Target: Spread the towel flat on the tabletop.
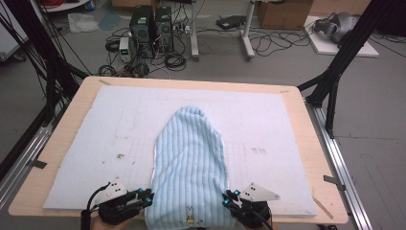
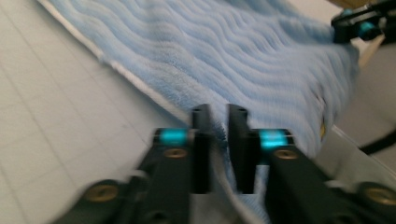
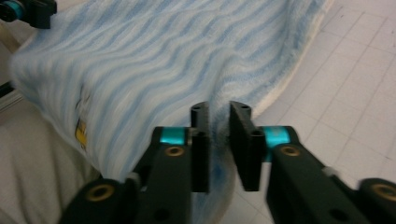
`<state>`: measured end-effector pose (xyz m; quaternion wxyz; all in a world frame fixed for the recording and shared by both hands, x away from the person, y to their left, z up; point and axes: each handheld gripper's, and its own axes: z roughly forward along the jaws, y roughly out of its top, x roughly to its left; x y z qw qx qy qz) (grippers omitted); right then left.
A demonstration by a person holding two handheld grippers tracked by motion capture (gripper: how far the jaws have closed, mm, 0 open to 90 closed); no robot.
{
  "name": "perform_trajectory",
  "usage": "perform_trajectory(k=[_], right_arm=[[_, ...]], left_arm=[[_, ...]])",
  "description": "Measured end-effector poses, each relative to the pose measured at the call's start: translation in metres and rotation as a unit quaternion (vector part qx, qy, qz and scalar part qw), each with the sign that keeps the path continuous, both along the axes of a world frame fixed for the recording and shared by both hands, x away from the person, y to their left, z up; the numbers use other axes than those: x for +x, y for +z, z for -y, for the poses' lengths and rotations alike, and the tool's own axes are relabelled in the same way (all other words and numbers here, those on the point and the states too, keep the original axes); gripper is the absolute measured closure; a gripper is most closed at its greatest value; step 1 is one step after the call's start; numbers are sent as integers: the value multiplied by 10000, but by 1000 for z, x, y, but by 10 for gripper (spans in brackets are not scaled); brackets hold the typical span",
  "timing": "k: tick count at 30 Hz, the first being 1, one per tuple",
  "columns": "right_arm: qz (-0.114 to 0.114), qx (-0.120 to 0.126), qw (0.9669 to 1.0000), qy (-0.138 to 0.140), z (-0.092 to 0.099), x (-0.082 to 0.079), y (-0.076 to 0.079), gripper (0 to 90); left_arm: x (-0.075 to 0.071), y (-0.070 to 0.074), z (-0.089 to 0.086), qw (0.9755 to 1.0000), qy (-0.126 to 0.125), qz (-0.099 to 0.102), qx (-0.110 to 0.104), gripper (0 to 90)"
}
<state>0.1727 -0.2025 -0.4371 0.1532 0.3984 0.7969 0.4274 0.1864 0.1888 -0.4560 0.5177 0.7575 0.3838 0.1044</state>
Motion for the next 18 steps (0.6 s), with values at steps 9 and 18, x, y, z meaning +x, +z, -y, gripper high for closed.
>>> perform_trajectory(k=[9,18], right_arm=[[84,232,9977,-625,4,57,11,539],[-94,-13,9969,-782,-6,99,7,514]], left_arm=[[44,17,-13,9985,271,430,-197,562],[87,24,-18,9982,382,368,-266,502]])
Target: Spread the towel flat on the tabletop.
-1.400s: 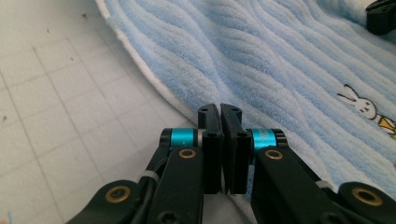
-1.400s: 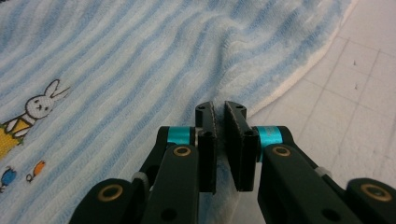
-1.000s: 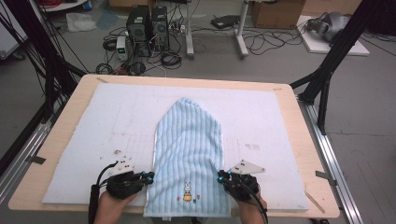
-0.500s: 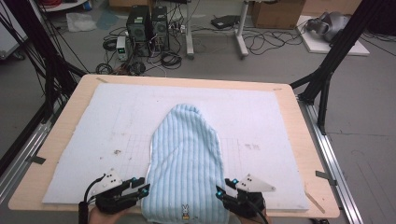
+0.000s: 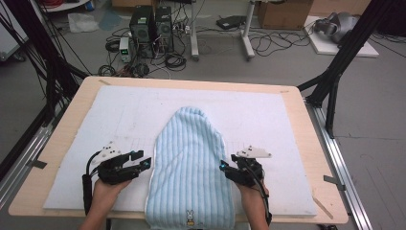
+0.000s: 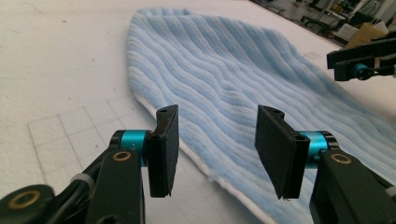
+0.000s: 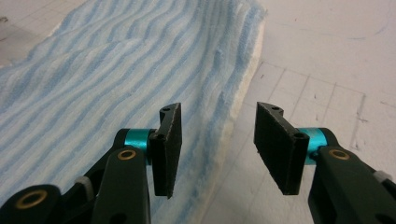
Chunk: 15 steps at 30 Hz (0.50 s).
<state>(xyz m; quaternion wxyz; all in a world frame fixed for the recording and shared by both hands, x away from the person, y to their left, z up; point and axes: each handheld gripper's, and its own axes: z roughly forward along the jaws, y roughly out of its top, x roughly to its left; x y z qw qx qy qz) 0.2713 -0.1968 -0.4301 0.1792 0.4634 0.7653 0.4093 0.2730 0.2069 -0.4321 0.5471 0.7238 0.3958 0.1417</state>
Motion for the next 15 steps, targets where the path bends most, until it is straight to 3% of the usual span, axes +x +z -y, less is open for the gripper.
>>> perform_trajectory(k=[3,9,13,15], right_arm=[[-42,-57,10000,27,0,7,-1,519],[-198,-87,9996,172,2,18,-5,620],[-244,-193,9993,206,0,24,-10,617],[-307,-209,9991,207,-1,27,-11,616]], left_arm=[[14,2,2,10000,12,-56,20,501],[41,-2,14,9994,93,-279,165,489],[58,-7,26,9978,146,-368,539,487],[64,-8,32,9970,170,-433,614,477]])
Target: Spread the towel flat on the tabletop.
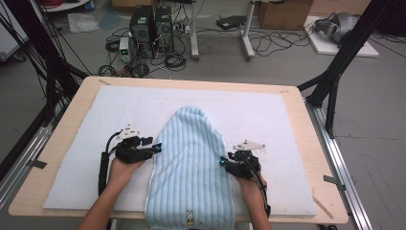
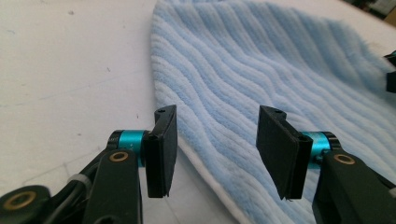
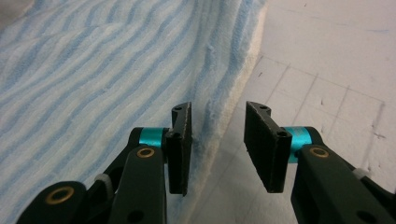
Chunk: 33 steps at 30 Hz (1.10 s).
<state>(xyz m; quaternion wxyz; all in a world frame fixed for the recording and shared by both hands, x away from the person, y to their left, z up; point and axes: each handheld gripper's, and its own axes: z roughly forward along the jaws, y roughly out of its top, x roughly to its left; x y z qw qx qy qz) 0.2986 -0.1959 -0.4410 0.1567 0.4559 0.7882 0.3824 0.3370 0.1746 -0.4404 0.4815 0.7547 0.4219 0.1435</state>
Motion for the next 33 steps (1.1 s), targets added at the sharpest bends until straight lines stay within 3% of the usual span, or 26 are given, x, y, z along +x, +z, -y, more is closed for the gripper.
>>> perform_trajectory(k=[7,10,12,13,20,27,33], right_arm=[[-81,-98,9999,108,-1,8,-4,725],[-124,-88,9998,154,-1,9,-5,802],[-124,-75,9997,204,-1,9,-5,854],[-102,-103,9996,225,-1,8,-4,863],[10,-1,9995,327,2,-4,0,869],[144,193,9983,531,10,-26,4,867],[124,156,9976,659,14,-45,7,867]], left_arm=[[11,-10,14,9979,-69,-304,563,521],[9,-10,16,9960,-71,-138,879,644],[9,-10,15,9967,-239,-209,749,812],[8,-9,16,9960,-270,-191,824,845],[-10,-7,10,9971,-448,-312,531,856],[-31,-9,2,9972,-591,-342,291,855],[-49,-7,-3,9965,-760,-328,134,855]])
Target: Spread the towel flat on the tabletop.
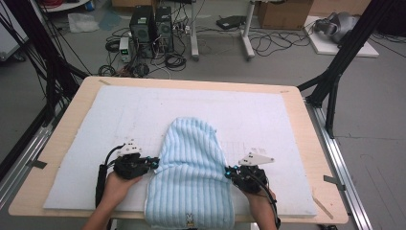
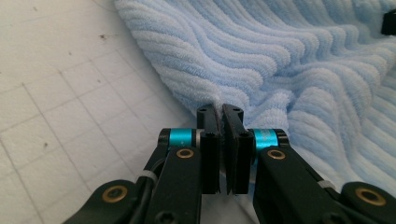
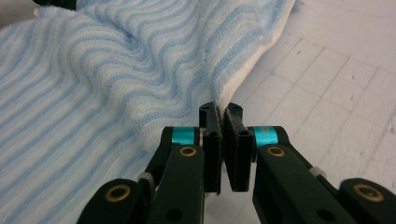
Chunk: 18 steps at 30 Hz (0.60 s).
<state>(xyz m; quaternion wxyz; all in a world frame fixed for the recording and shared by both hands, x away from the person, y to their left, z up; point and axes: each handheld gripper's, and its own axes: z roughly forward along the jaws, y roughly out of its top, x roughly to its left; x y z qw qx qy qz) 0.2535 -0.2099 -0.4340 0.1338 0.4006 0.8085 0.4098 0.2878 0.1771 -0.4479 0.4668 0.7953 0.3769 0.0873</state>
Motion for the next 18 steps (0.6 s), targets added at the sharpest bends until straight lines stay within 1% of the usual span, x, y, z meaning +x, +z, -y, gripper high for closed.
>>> perform_trajectory(k=[3,5,6,7,8,10,11,12,14,15,16,17,18], right_arm=[[-109,-67,9999,34,2,-9,-2,867],[-193,-87,9998,32,3,-14,-3,863],[-181,-80,9998,46,4,-15,-4,845],[-181,-65,9998,30,4,-15,-4,807],[-145,-55,9999,2,5,-14,-3,783],[-61,32,10000,-47,6,-11,0,710],[6,87,9999,-75,6,-8,3,706],[76,145,9998,-66,5,-4,6,683],[197,239,9994,-119,4,4,13,622],[219,336,9991,-150,3,9,16,610],[315,371,9987,-162,2,14,20,597],[388,351,9985,-187,1,21,22,594],[376,354,9984,-211,-1,28,25,587]], left_arm=[[-7,1,0,9999,-167,-8,-10,855],[-9,0,1,9997,-217,-44,-83,854],[-9,0,1,9996,-257,-44,-92,849],[-9,0,1,9996,-248,-40,-132,838],[-8,0,0,9996,-202,6,-173,815],[-5,1,-2,9995,-48,117,-299,725],[-3,2,-3,9992,41,169,-359,668],[-1,3,-5,9989,72,218,-416,638],[4,4,-8,9983,146,339,-462,586],[7,5,-9,9978,175,387,-514,563],[9,6,-11,9974,204,419,-559,548],[12,7,-13,9968,232,435,-622,547],[15,8,-14,9965,248,439,-668,546]])
